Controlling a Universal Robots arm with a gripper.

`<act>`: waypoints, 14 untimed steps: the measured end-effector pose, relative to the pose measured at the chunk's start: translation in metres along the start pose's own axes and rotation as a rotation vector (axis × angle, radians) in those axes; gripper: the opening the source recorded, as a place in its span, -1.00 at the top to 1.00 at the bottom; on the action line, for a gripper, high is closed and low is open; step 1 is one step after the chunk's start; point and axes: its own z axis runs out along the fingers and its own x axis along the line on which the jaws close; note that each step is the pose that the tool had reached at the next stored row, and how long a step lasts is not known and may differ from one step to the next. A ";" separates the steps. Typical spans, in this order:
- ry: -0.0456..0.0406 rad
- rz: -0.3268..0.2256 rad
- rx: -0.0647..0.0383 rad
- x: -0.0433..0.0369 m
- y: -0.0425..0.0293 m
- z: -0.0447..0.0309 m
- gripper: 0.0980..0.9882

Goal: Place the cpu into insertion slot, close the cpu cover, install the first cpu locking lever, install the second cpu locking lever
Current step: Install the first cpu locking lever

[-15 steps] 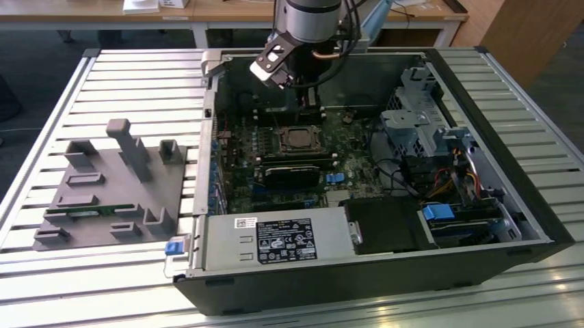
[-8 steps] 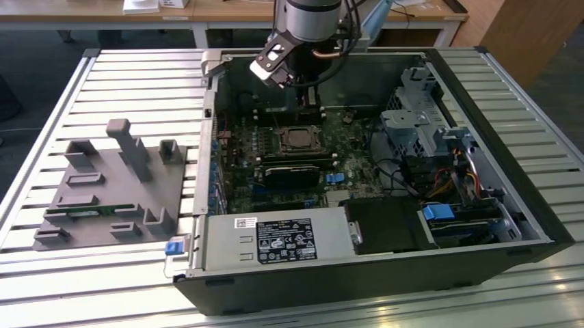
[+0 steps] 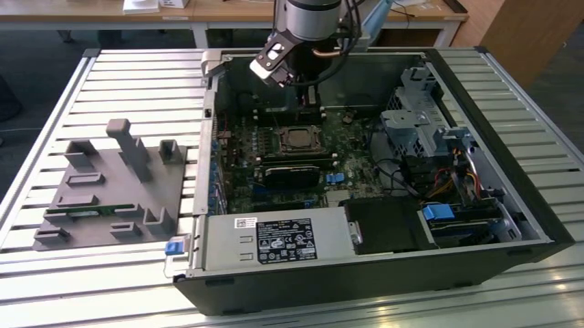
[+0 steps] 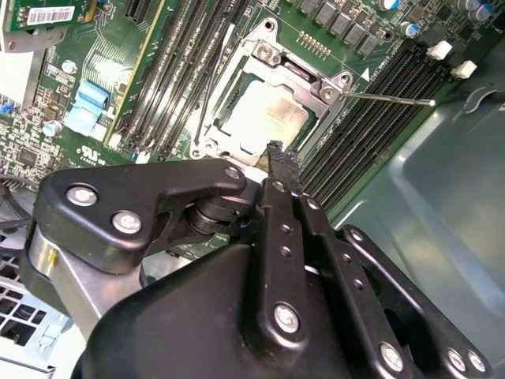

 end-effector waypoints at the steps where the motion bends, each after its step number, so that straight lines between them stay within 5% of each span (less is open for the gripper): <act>1: -0.0001 0.000 0.000 0.0000 0.0000 -0.0003 0.98; 14: -0.0001 0.000 0.000 0.0000 0.0001 -0.0040 0.98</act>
